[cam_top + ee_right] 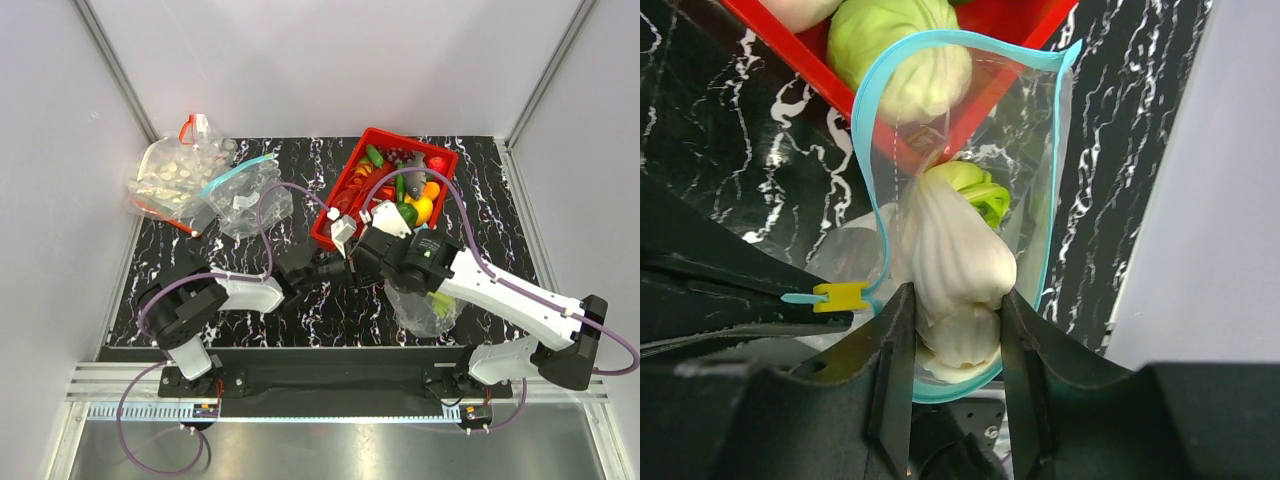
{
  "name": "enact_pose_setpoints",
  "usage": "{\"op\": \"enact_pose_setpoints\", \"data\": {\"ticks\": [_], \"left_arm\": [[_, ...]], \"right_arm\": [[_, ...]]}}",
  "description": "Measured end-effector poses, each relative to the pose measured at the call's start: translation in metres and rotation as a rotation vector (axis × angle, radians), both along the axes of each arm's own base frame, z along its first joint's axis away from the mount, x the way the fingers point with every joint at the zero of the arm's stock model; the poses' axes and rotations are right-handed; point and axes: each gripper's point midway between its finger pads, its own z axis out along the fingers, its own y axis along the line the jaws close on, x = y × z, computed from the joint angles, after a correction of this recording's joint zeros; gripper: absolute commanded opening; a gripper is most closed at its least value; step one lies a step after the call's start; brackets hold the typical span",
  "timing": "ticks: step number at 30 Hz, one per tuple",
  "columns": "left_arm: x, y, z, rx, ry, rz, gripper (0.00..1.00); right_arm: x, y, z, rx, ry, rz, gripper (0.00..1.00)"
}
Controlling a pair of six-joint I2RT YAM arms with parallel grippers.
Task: Place the food in the zip-top bag and seal the zipper
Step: Adjust the fake vegetable in the zipper food storage bag.
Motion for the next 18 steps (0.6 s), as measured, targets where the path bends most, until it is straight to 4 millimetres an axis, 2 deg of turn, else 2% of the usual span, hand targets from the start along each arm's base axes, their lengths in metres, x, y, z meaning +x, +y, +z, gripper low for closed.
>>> {"op": "enact_pose_setpoints", "data": {"ticks": [1, 5, 6, 9, 12, 16, 18], "left_arm": [[0.000, 0.001, 0.001, 0.005, -0.010, -0.001, 0.00], [-0.005, 0.005, -0.002, 0.055, -0.049, -0.026, 0.00], [-0.007, 0.006, -0.003, 0.066, -0.058, -0.032, 0.00], [-0.012, 0.009, -0.005, 0.096, -0.087, -0.057, 0.00], [-0.015, 0.010, -0.006, 0.123, -0.117, -0.077, 0.00], [-0.016, 0.011, -0.004, 0.140, -0.161, -0.090, 0.00], [-0.017, 0.012, -0.003, 0.144, -0.182, -0.093, 0.00]], "right_arm": [[-0.001, 0.001, -0.001, 0.008, 0.003, -0.006, 0.04], [-0.008, 0.005, -0.006, 0.047, 0.043, -0.017, 0.30], [-0.009, 0.005, -0.007, 0.052, 0.053, -0.018, 0.42], [-0.014, 0.010, -0.011, 0.076, 0.085, -0.012, 0.49], [-0.018, 0.013, -0.010, 0.112, 0.100, -0.005, 0.52], [-0.022, 0.018, -0.004, 0.189, 0.109, 0.002, 0.36], [-0.022, 0.020, -0.003, 0.226, 0.122, 0.003, 0.35]]}}
